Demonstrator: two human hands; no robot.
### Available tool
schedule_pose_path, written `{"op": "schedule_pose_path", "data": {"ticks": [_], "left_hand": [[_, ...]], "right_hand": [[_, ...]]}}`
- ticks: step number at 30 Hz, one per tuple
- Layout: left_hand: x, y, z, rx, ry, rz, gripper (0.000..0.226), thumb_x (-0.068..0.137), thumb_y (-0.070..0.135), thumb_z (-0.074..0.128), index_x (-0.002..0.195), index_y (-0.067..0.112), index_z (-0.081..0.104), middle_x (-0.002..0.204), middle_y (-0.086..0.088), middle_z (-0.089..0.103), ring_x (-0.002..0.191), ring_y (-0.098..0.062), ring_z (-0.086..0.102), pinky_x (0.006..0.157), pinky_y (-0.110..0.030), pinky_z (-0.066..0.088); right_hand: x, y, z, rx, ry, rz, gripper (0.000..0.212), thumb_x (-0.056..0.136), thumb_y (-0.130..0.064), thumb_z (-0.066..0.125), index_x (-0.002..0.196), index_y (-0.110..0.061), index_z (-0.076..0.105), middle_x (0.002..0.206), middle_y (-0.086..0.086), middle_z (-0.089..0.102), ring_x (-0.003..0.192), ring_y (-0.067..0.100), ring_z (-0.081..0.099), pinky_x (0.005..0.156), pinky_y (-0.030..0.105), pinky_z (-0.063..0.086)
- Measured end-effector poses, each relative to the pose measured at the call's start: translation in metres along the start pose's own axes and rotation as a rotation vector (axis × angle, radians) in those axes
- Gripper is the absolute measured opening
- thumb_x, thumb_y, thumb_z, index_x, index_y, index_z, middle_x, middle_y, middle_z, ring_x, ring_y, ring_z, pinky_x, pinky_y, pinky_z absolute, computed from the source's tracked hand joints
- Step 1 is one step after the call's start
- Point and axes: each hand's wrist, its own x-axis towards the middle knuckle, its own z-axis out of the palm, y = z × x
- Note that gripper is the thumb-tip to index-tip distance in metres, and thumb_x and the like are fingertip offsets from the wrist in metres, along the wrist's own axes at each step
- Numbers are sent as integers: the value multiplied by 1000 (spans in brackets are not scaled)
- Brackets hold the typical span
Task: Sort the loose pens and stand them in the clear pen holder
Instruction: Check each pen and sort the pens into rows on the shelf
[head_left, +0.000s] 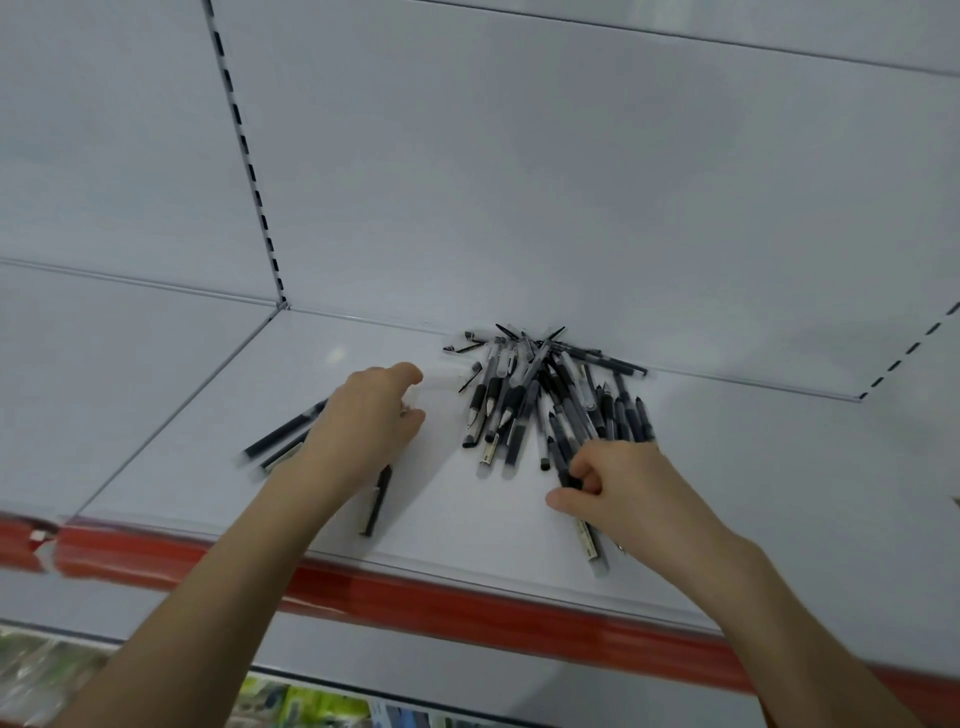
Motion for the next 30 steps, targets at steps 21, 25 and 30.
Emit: {"op": "schedule_pose_path", "data": {"ticks": [21,25,30], "left_hand": [[60,12,25,359,-57,148,21,90,9,46,103,1,60,110,-16,55,106,-33,49,83,-35,40],[65,9,27,332,-53,156,21,91,10,46,103,2,61,108,-16,55,106,-33,50,82,-34,39],[56,4,21,-51,83,148,20,89,16,55,103,8,67,103,-9,63,99,-25,57,81,-26,39]], "right_hand": [[-8,9,-4,379,48,88,6,84,-22,60,85,-26,55,74,-8,61,62,5,53,53,8,41],[-9,12,-4,423,75,87,12,85,-20,60,77,-27,53,68,-6,58,55,6,49,49,9,39],[-7,11,-2,458,69,76,9,87,-23,57,80,-26,53,72,-2,62,54,9,50,50,17,42]]}}
